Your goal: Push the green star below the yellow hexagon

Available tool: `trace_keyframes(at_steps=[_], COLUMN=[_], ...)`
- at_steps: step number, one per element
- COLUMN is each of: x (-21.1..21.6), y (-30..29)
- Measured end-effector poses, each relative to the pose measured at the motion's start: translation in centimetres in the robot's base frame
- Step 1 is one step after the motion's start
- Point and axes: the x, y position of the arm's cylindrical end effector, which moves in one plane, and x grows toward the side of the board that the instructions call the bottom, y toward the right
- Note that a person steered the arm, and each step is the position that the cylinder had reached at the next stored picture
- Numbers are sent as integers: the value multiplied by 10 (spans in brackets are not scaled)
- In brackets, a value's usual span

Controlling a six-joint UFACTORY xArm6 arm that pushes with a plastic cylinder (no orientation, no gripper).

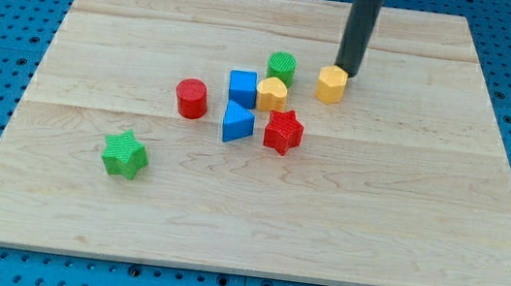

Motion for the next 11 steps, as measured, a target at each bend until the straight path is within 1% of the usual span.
trace_keyframes(at_steps=[1, 2, 3, 4, 5, 6, 7, 8, 9, 10, 11], x=[32, 52, 137, 247, 286, 257, 246, 231, 201, 173, 173], y=[4, 39, 132, 31, -80, -170, -261, -291, -297, -282, -207])
